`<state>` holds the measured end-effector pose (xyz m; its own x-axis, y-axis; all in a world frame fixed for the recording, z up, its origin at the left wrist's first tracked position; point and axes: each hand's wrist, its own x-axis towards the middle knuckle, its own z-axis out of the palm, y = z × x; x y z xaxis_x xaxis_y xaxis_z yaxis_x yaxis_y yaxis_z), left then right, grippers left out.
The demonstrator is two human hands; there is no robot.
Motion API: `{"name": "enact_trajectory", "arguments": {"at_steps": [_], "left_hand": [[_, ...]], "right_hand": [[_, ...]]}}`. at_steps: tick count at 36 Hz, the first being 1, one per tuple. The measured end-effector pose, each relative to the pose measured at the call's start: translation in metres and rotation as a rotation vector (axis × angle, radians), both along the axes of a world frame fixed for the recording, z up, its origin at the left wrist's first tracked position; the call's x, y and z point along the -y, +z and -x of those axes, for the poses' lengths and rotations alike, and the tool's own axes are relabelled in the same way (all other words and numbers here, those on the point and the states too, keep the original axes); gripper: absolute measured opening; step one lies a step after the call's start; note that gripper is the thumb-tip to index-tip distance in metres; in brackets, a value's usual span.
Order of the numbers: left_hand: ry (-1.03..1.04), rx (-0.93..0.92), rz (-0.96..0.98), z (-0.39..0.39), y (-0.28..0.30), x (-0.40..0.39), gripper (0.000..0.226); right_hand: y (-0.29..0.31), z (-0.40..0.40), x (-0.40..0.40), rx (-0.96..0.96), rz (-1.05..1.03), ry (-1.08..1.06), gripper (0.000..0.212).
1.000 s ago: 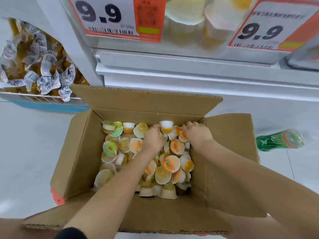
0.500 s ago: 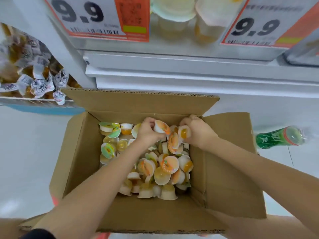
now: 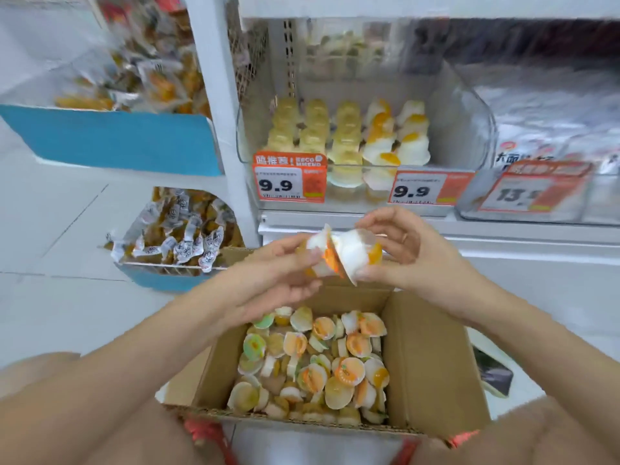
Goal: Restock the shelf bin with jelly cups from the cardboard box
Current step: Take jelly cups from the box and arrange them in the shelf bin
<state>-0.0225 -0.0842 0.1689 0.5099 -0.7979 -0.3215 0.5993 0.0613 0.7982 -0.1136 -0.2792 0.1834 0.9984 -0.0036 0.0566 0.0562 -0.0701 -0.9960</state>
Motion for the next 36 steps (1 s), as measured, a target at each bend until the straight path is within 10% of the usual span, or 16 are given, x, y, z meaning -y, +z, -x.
{"name": "enact_trajectory", "arguments": {"at_steps": [27, 36], "left_hand": [[0.152, -0.086, -0.055, 0.028, 0.0, 0.006, 0.051], [0.222, 0.247, -0.317, -0.006, 0.01, 0.001, 0.036]], "right_hand": [[-0.011, -0.009, -0.026, 0.009, 0.285, -0.043, 0.06], [0.061, -0.019, 0.028, 0.166, 0.54, -0.391, 0.056]]}}
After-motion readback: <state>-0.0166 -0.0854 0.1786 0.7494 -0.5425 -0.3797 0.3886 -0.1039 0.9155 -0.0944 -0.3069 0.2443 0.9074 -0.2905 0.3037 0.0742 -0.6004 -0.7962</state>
